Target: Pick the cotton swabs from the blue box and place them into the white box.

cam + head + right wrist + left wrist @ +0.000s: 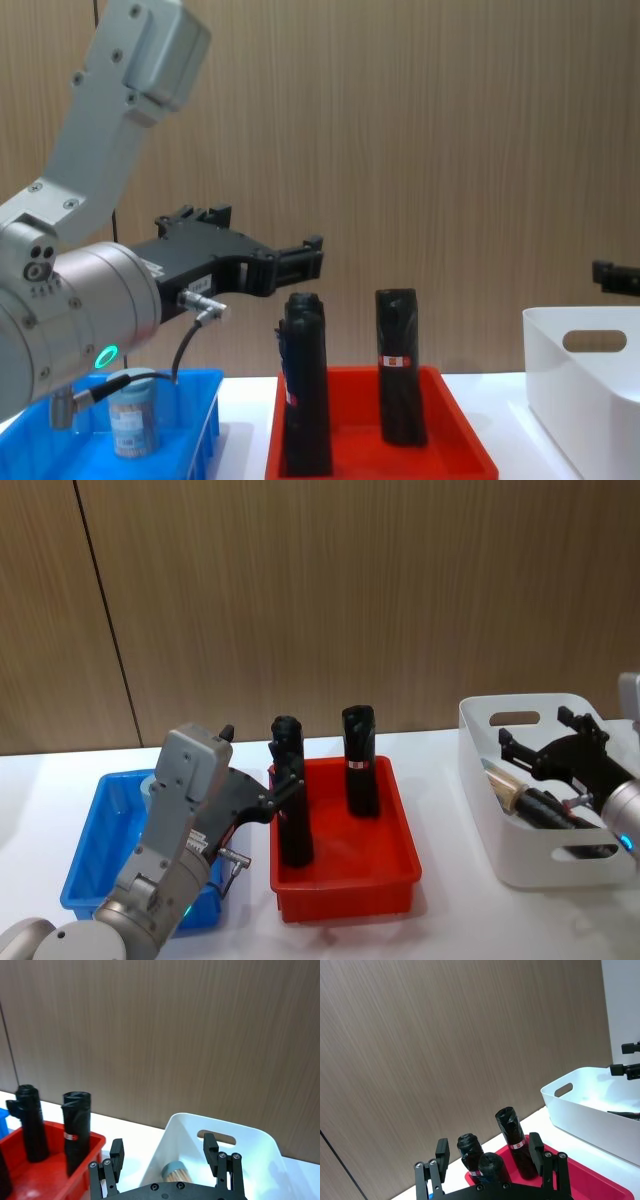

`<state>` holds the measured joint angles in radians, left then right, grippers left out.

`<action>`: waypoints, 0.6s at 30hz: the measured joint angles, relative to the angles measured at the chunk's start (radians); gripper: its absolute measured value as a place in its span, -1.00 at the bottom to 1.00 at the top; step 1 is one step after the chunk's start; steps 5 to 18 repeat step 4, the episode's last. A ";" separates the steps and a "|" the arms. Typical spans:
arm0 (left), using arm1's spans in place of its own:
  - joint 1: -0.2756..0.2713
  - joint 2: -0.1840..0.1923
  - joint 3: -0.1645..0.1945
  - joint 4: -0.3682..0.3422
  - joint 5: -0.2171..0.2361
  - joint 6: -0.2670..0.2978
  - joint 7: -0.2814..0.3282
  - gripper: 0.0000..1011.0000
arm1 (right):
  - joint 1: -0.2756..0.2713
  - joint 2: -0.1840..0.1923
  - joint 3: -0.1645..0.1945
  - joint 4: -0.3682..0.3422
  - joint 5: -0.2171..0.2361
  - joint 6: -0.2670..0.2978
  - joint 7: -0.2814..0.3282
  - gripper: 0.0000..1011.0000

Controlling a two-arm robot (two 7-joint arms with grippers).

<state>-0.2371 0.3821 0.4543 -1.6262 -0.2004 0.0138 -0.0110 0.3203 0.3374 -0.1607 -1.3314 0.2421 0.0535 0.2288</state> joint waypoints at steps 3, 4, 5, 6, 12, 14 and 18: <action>0.000 0.000 0.000 0.000 0.000 0.000 0.000 0.99 | -0.029 0.000 -0.006 -0.038 0.005 -0.002 -0.014 0.98; 0.000 0.000 0.000 0.000 0.000 0.000 0.000 0.99 | -0.044 0.000 -0.009 -0.058 0.006 -0.003 -0.021 0.98; 0.000 0.000 0.000 0.000 0.000 0.000 0.000 0.99 | -0.044 0.000 -0.009 -0.058 0.006 -0.003 -0.021 0.98; 0.000 0.000 0.000 0.000 0.000 0.000 0.000 0.99 | -0.044 0.000 -0.009 -0.058 0.006 -0.003 -0.021 0.98; 0.000 0.000 0.000 0.000 0.000 0.000 0.000 0.99 | -0.044 0.000 -0.009 -0.058 0.006 -0.003 -0.021 0.98; 0.000 0.000 0.000 0.000 0.000 0.000 0.000 0.99 | -0.044 0.000 -0.009 -0.058 0.006 -0.003 -0.021 0.98; 0.000 0.000 0.000 0.000 0.000 0.000 0.000 0.99 | -0.044 0.000 -0.009 -0.058 0.006 -0.003 -0.021 0.98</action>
